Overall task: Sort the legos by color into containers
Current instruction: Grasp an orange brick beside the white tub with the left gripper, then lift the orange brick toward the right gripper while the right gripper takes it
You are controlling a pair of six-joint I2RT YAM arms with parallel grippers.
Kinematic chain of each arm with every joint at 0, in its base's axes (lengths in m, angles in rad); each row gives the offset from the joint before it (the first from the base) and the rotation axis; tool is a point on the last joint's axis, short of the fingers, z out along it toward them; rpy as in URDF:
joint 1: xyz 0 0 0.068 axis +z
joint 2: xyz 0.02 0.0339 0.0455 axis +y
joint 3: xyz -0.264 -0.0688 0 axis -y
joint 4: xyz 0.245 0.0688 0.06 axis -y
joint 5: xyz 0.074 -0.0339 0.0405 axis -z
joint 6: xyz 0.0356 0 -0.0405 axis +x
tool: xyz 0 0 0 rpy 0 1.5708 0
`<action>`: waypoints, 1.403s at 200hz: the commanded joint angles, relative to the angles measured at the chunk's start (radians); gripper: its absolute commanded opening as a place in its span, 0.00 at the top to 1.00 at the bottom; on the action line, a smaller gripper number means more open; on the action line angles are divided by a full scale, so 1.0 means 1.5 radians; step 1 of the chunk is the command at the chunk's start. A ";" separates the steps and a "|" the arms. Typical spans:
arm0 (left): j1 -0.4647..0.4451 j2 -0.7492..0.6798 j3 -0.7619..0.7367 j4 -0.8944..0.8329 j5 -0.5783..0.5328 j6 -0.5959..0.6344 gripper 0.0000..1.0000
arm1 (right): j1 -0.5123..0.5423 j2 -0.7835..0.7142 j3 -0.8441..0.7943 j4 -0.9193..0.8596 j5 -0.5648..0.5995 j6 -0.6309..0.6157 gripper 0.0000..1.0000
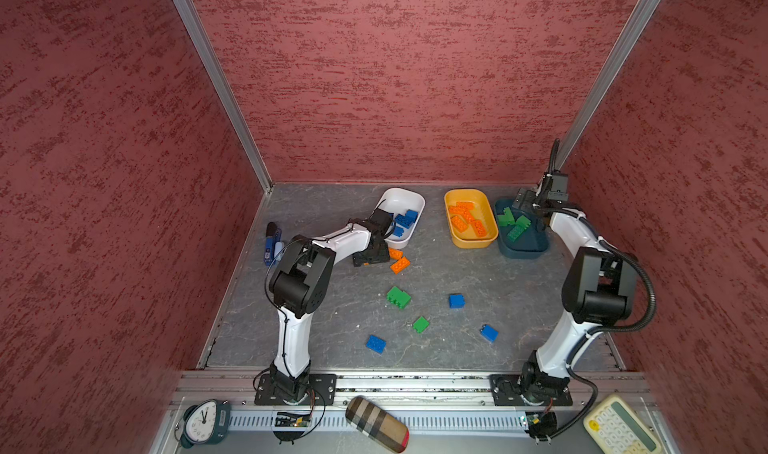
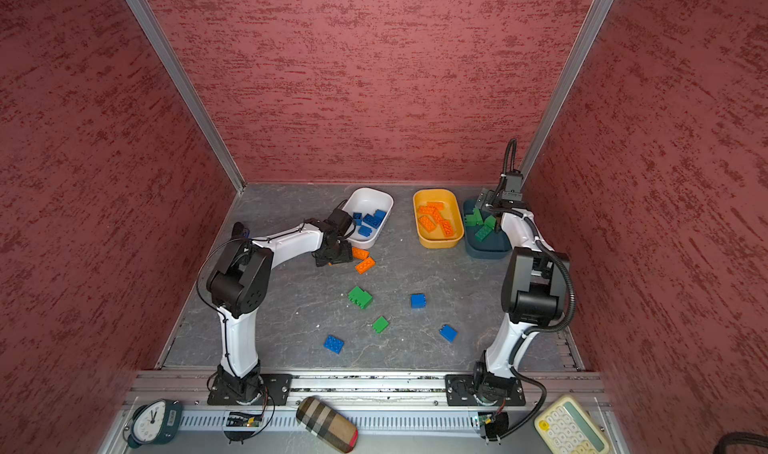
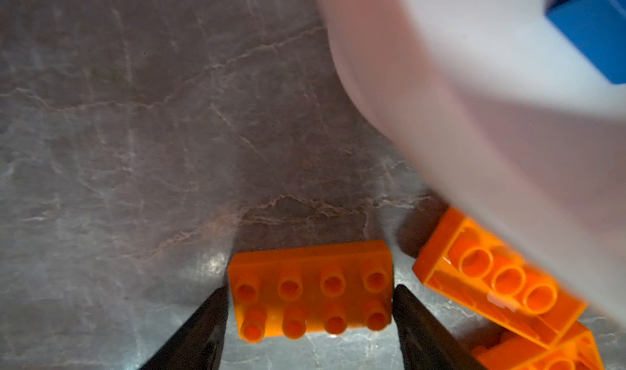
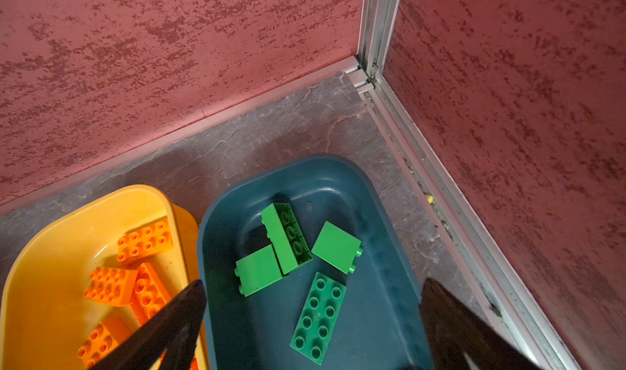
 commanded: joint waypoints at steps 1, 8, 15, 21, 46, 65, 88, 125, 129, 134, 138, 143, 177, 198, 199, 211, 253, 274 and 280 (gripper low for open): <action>-0.005 0.021 0.004 -0.017 -0.020 0.000 0.25 | 0.005 -0.040 -0.012 0.027 -0.005 0.006 0.01; -0.006 0.024 0.004 -0.017 -0.021 0.000 0.26 | 0.008 -0.045 -0.015 0.027 0.000 0.002 0.01; -0.007 0.026 0.005 -0.018 -0.022 -0.001 0.27 | 0.012 -0.051 -0.020 0.025 0.000 0.000 0.01; -0.009 0.026 0.004 -0.018 -0.022 0.000 0.28 | 0.017 -0.056 -0.023 0.024 -0.004 -0.001 0.01; -0.019 0.015 0.000 -0.010 -0.032 0.007 0.35 | 0.035 -0.084 -0.047 0.024 -0.011 -0.003 0.01; -0.024 -0.004 -0.007 0.001 -0.038 0.012 0.43 | 0.046 -0.108 -0.069 0.029 -0.019 0.002 0.01; -0.027 -0.049 -0.032 0.024 -0.046 0.016 0.47 | 0.056 -0.140 -0.098 0.034 -0.039 0.016 0.01; -0.047 -0.148 -0.078 0.085 -0.071 0.047 0.49 | 0.059 -0.194 -0.148 0.051 -0.072 0.041 0.01; -0.050 -0.156 -0.080 0.092 -0.073 0.053 0.49 | 0.059 -0.199 -0.152 0.054 -0.082 0.043 0.01; -0.055 -0.168 -0.083 0.102 -0.073 0.063 0.49 | 0.059 -0.205 -0.159 0.059 -0.101 0.045 0.01; -0.058 -0.176 -0.084 0.111 -0.072 0.072 0.49 | 0.059 -0.211 -0.164 0.064 -0.120 0.044 0.01; -0.065 -0.185 -0.087 0.127 -0.069 0.085 0.49 | 0.059 -0.215 -0.169 0.069 -0.151 0.043 0.01; -0.098 -0.224 -0.092 0.235 -0.006 0.190 0.49 | 0.073 -0.207 -0.169 0.069 -0.445 0.048 0.02; -0.116 -0.231 -0.092 0.306 0.054 0.246 0.50 | 0.112 -0.187 -0.160 0.055 -0.531 0.058 0.03; -0.117 -0.231 -0.092 0.309 0.057 0.250 0.50 | 0.116 -0.187 -0.159 0.054 -0.533 0.057 0.03; -0.126 -0.231 -0.093 0.343 0.095 0.280 0.50 | 0.145 -0.174 -0.148 0.027 -0.544 0.051 0.04; -0.144 -0.222 -0.111 0.460 0.260 0.402 0.51 | 0.222 -0.107 -0.060 -0.167 -0.596 0.001 0.07; -0.146 -0.210 -0.124 0.529 0.305 0.453 0.50 | 0.233 -0.099 -0.046 -0.222 -0.620 -0.006 0.09; -0.147 -0.206 -0.123 0.543 0.314 0.466 0.50 | 0.233 -0.100 -0.047 -0.226 -0.631 -0.004 0.11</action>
